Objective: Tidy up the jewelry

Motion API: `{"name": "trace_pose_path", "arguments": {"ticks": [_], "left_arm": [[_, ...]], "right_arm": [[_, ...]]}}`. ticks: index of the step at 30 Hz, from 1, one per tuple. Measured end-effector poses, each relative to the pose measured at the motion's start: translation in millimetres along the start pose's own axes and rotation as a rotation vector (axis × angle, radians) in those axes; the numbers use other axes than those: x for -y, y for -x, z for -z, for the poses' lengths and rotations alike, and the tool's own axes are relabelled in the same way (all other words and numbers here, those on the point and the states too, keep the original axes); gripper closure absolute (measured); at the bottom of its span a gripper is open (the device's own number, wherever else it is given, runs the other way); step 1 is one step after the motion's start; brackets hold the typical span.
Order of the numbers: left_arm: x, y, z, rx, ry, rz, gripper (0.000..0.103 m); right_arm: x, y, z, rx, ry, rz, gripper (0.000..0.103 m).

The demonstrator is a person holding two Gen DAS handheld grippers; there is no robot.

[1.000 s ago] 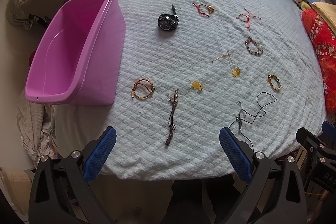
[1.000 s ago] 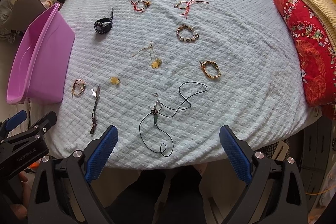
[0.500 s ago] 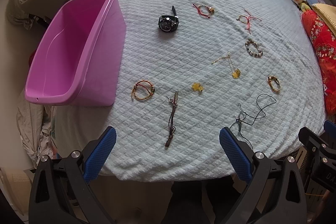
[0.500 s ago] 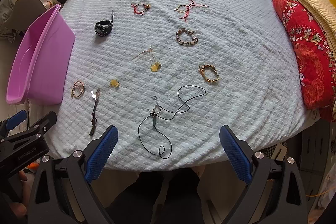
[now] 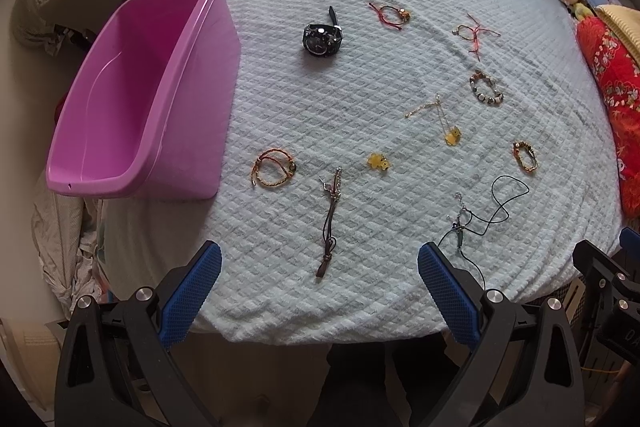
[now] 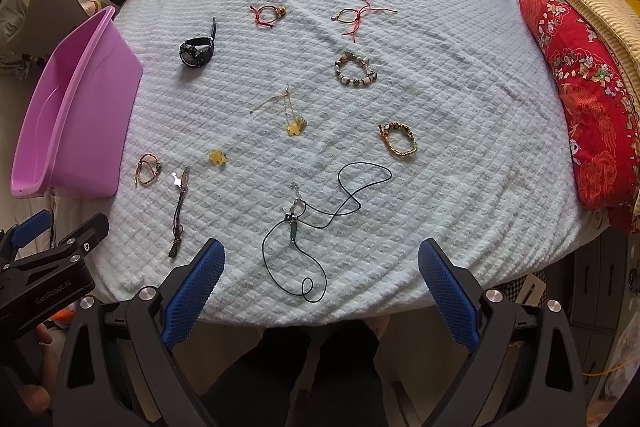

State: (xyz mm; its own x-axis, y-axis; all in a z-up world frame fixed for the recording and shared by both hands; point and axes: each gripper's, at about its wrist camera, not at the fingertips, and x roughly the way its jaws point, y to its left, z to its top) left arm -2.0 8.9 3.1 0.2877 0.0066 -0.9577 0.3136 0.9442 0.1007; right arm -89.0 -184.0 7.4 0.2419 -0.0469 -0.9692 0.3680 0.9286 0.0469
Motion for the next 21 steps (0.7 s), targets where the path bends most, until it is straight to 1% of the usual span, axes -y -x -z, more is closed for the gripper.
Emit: {"name": "trace_pose_path", "arguments": {"ticks": [21], "left_arm": [[-2.3,-4.5,2.8,-0.002,0.000,-0.001,0.006]], "right_arm": [[-1.5,-1.2,0.6,0.000,0.007,0.003,0.010]]}}
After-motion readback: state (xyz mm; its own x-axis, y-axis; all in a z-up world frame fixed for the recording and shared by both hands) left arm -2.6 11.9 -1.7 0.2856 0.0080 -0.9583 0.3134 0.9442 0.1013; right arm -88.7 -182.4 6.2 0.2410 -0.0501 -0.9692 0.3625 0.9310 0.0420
